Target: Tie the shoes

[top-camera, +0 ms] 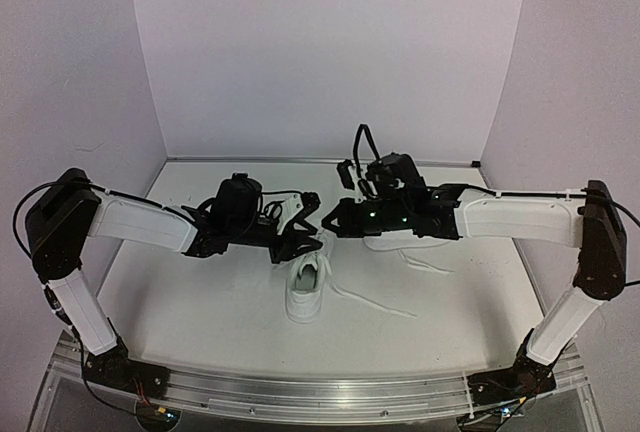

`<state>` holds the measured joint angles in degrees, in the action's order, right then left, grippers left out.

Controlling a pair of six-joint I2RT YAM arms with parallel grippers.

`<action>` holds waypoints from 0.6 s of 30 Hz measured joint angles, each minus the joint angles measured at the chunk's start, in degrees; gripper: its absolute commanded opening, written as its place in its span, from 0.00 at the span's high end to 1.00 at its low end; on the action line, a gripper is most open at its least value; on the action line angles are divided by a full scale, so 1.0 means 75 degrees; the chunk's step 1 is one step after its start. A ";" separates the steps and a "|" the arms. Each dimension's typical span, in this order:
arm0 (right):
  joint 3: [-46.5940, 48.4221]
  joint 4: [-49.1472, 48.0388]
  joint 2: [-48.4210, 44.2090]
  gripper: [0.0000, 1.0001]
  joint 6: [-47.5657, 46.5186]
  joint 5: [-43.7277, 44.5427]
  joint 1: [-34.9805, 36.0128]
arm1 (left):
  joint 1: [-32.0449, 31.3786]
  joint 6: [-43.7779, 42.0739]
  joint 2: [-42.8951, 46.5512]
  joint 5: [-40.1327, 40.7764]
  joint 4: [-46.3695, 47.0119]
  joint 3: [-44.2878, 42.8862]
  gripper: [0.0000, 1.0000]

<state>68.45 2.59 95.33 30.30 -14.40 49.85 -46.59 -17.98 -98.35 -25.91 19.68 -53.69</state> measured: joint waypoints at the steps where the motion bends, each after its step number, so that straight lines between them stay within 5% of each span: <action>1: 0.0000 0.0000 0.0000 1.00 -0.0002 0.0000 -0.0003 | 0.0000 -0.0004 0.0000 0.0003 -0.0005 0.0000 0.69; 7: 0.0000 0.0000 0.0000 1.00 0.0001 0.0000 -0.0009 | 0.0000 -0.0020 -0.0003 0.0009 -0.0016 -0.0003 0.77; 13: -0.0011 -0.0002 -0.0004 0.99 0.0010 -0.0003 -0.0009 | 0.0000 -0.0001 -0.0015 0.0010 -0.0008 -0.0085 0.97; 15: -0.0036 0.0003 -0.0015 0.89 0.0027 -0.0003 -0.0009 | 0.0000 -0.0039 -0.0018 0.0012 -0.0006 -0.0087 1.00; 18: -0.0115 0.0010 -0.0092 0.50 0.0072 -0.0004 -0.0034 | 0.0000 -0.0007 -0.0033 0.0009 -0.0009 -0.0087 1.00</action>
<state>67.58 2.67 94.64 30.84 -14.43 49.59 -46.59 -18.03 -98.59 -25.85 19.62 -54.35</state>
